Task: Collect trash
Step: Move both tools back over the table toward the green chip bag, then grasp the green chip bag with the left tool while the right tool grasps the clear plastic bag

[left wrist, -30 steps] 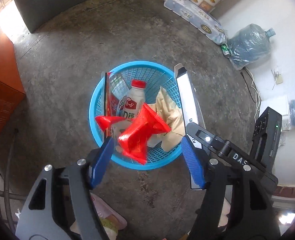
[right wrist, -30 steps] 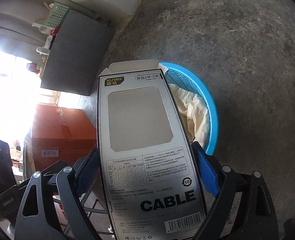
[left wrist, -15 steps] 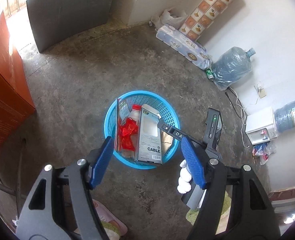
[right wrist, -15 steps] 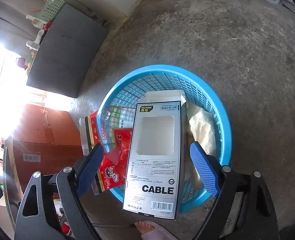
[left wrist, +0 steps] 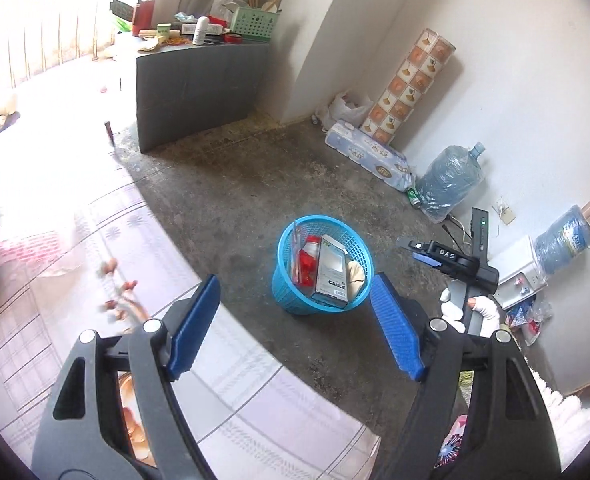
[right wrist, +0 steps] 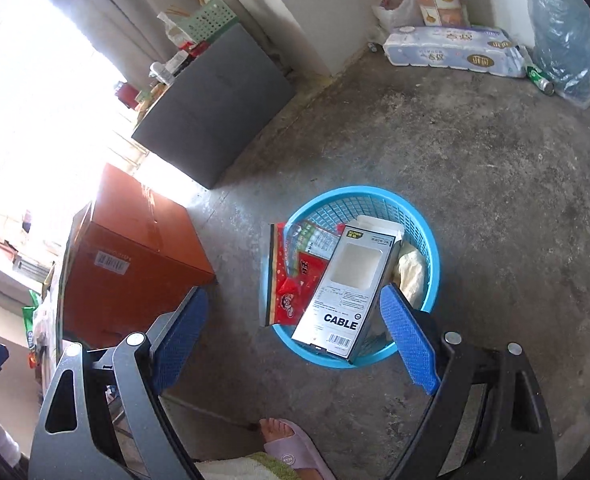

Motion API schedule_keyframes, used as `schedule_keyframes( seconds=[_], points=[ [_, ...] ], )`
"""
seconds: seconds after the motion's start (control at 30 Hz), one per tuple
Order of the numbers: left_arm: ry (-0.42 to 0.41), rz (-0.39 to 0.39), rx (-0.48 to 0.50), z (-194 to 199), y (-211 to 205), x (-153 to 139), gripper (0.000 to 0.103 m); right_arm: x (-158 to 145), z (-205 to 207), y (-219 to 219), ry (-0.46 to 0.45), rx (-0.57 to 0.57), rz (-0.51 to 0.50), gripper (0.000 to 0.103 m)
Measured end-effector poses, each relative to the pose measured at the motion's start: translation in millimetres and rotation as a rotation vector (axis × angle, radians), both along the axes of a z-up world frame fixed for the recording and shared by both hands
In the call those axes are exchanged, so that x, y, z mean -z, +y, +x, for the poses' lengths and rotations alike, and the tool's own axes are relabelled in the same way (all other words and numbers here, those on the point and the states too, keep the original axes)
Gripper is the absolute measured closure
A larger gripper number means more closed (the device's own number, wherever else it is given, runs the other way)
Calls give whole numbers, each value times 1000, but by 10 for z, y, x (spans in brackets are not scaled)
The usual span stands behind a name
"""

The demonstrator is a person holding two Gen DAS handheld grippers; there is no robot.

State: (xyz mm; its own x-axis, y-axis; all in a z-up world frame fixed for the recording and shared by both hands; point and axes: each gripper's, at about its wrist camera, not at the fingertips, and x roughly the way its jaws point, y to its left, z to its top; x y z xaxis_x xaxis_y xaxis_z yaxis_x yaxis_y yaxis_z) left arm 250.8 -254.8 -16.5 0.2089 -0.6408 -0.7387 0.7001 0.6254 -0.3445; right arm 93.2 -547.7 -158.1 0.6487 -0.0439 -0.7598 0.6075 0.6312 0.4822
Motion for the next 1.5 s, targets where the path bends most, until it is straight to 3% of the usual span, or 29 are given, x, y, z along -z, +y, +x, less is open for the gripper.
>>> schedule_keyframes(
  seconds=[0.2,0.33,0.53,0.63,0.73,0.9,1.0,1.13,1.17,1.3,1.47,1.5],
  points=[
    [-18,-22,-212,53,1214,-1,28,-777,437,665,-111,-200,-28,18],
    [-11,-32,-386,174,1966,53,28,-1051,907,1244,-162,-358,40,18],
    [-26,-61,-686,516,2928,87,25,-997,1667,1902,-155,-478,318,18],
    [-42,-51,-762,839,3201,106,25,-879,2014,2162,-110,-493,405,18],
    [-70,-9,-782,1195,3257,141,25,-763,2350,2389,-56,-507,432,18],
    [-99,48,-793,1804,3245,186,25,-703,2859,2663,-3,-508,359,18],
    [-40,55,-750,2094,3171,299,25,-694,3170,2836,30,-513,250,18],
    [23,89,-783,2310,3119,511,28,-621,3486,3023,64,-516,136,18],
    [32,89,-787,2331,3112,555,31,-628,3511,3089,67,-533,89,22],
    [68,104,-767,2307,3075,710,61,-650,3547,3347,109,-582,-79,42],
    [32,117,-725,2025,3032,674,73,-652,3361,3428,139,-597,-147,81],
    [26,119,-712,1933,3021,638,76,-649,3303,3430,144,-602,-138,85]
  ],
)
